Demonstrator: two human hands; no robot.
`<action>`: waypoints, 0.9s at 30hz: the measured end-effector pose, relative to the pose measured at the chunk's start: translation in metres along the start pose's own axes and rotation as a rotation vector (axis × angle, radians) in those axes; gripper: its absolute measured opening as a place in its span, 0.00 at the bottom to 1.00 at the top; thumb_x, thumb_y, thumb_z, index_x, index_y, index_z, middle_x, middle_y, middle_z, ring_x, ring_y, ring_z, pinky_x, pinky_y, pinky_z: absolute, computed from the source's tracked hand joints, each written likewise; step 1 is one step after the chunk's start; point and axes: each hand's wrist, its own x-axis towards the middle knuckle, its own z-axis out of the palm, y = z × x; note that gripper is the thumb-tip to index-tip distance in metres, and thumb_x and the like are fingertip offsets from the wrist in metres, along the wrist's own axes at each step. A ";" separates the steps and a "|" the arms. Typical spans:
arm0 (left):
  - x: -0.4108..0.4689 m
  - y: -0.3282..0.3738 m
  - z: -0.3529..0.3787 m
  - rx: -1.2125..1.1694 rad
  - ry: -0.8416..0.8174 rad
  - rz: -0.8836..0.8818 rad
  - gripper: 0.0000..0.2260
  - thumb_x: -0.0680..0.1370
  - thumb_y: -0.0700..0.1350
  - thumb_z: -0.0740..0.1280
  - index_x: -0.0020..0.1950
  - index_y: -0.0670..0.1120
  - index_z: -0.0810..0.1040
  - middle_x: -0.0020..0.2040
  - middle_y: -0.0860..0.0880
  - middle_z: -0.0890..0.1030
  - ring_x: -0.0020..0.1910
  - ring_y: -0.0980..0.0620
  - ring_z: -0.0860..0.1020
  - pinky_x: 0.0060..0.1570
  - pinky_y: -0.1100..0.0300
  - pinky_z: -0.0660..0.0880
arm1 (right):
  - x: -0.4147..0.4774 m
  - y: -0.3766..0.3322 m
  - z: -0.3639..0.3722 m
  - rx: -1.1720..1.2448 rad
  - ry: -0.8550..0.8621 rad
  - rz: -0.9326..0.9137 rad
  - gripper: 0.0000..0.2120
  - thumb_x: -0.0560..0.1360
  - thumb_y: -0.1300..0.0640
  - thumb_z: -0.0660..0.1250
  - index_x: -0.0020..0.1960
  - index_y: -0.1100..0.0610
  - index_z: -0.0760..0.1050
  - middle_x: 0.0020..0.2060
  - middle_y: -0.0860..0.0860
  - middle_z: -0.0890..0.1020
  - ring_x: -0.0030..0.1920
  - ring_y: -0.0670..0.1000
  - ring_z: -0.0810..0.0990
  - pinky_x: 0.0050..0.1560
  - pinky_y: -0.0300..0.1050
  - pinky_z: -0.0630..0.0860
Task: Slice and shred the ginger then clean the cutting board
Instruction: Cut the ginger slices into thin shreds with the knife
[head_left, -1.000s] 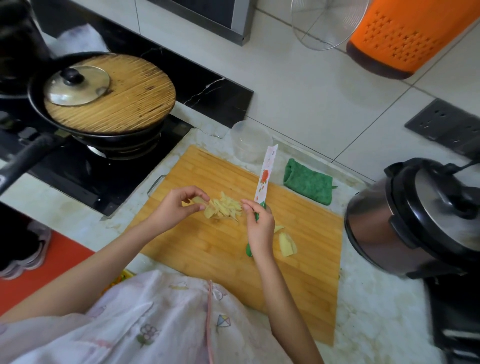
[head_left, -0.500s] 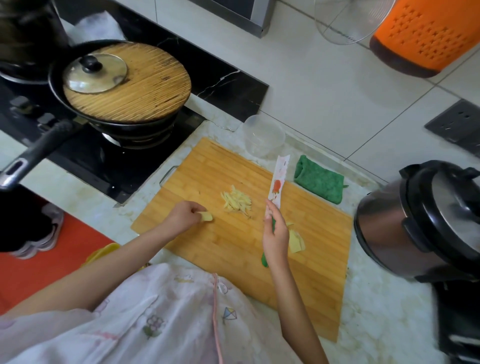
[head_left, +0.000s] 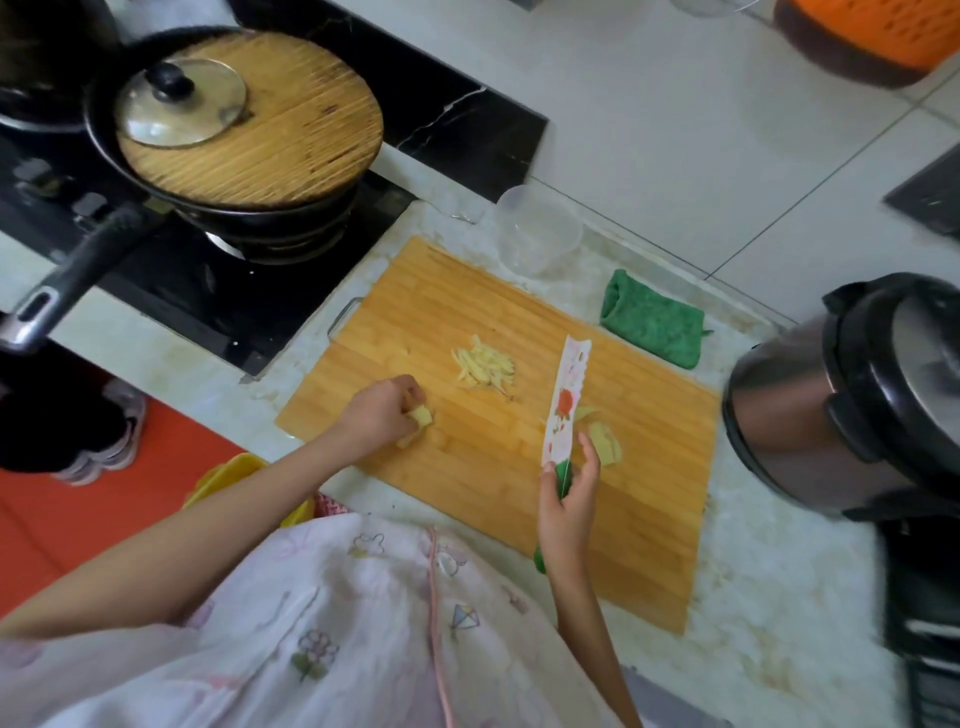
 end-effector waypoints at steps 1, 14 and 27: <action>0.002 0.005 0.002 -0.132 -0.065 -0.005 0.11 0.74 0.37 0.69 0.56 0.43 0.77 0.42 0.48 0.77 0.40 0.51 0.76 0.38 0.58 0.72 | -0.001 0.003 0.000 -0.002 0.009 0.008 0.23 0.79 0.65 0.60 0.71 0.50 0.61 0.41 0.29 0.75 0.36 0.48 0.76 0.37 0.55 0.73; 0.028 0.060 0.032 0.163 -0.148 0.285 0.09 0.73 0.49 0.73 0.46 0.45 0.80 0.41 0.51 0.79 0.41 0.52 0.76 0.40 0.57 0.73 | -0.003 0.007 -0.006 0.019 0.089 0.001 0.21 0.79 0.64 0.61 0.68 0.48 0.62 0.40 0.36 0.76 0.32 0.38 0.76 0.31 0.40 0.71; 0.078 0.101 0.046 0.682 -0.029 0.616 0.08 0.75 0.42 0.67 0.53 0.46 0.79 0.55 0.46 0.79 0.59 0.45 0.72 0.52 0.56 0.67 | -0.006 0.000 -0.013 0.059 0.109 0.052 0.22 0.79 0.64 0.61 0.65 0.43 0.61 0.36 0.39 0.78 0.43 0.56 0.76 0.38 0.59 0.74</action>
